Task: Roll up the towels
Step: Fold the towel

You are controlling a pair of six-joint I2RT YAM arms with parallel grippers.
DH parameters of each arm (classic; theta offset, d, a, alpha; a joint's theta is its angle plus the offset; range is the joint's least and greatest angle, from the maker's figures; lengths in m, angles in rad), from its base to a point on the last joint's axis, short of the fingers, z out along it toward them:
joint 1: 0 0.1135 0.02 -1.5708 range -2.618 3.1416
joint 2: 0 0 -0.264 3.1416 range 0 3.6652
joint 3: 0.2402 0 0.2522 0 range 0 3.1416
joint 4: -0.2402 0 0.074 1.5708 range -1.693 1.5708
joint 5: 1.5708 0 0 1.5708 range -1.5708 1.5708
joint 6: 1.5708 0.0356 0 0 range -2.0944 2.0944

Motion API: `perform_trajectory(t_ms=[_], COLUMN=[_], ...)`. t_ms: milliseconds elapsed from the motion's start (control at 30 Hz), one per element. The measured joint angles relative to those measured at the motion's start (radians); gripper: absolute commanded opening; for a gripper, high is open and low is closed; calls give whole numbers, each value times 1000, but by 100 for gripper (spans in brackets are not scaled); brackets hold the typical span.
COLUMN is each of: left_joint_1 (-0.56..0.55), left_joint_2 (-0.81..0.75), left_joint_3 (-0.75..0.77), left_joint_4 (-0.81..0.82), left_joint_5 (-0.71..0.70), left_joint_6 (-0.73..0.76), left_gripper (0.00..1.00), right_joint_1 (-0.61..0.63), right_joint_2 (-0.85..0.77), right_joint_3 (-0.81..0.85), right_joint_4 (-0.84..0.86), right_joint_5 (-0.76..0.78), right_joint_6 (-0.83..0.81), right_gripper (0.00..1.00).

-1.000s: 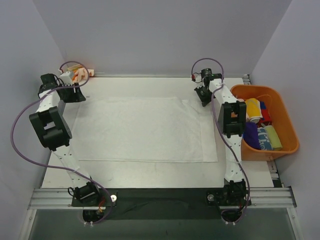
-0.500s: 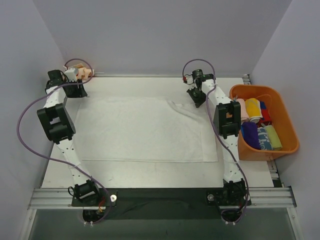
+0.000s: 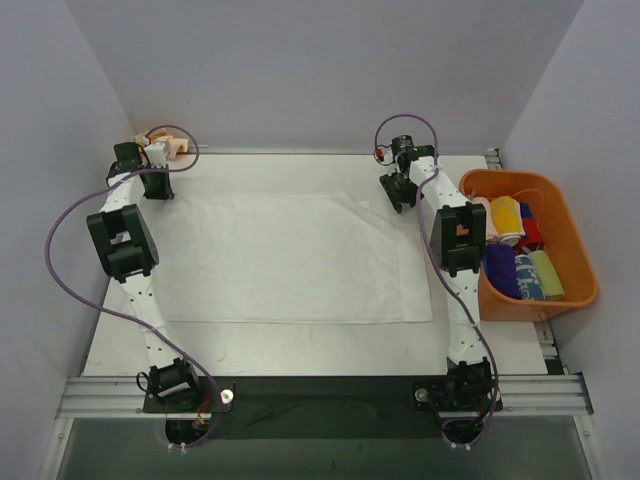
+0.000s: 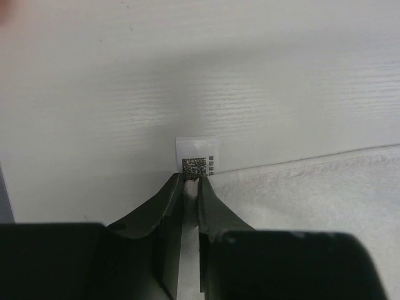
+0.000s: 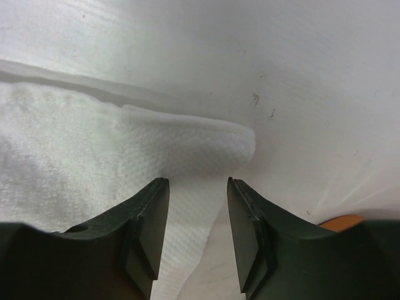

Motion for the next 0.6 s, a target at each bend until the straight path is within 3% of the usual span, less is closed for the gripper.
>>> perform_trajectory(t_ms=[167, 600], left_joint_1=[14, 55], left_joint_2=[-1, -2], left_joint_3=[0, 0], left_joint_4=[0, -4], left_joint_5=[-17, -17], left_joint_6=[29, 59], left_gripper=[8, 7], right_joint_1=[-18, -50], right_joint_2=[0, 0], right_joint_3=[23, 28], right_joint_4=[29, 127], right_joint_5=[2, -61], right_joint_6=[69, 283], right_gripper=[50, 52])
